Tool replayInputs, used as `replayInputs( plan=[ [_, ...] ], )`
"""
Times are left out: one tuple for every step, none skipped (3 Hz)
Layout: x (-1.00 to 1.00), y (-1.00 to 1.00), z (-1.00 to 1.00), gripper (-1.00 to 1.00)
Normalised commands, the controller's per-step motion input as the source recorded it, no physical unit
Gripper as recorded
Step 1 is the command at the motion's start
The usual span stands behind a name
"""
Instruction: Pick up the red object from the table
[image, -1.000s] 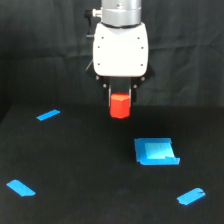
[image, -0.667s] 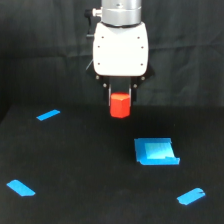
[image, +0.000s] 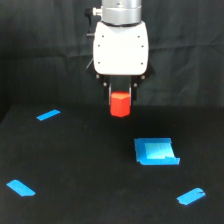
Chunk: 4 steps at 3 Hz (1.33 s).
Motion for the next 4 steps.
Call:
replayInputs(
  plan=[
    [0.01, 0.05, 0.05, -1.0],
    [0.0, 0.04, 0.05, -0.99],
    [0.01, 0.04, 0.04, -1.0],
    [0.01, 0.04, 0.04, -1.0]
  ],
)
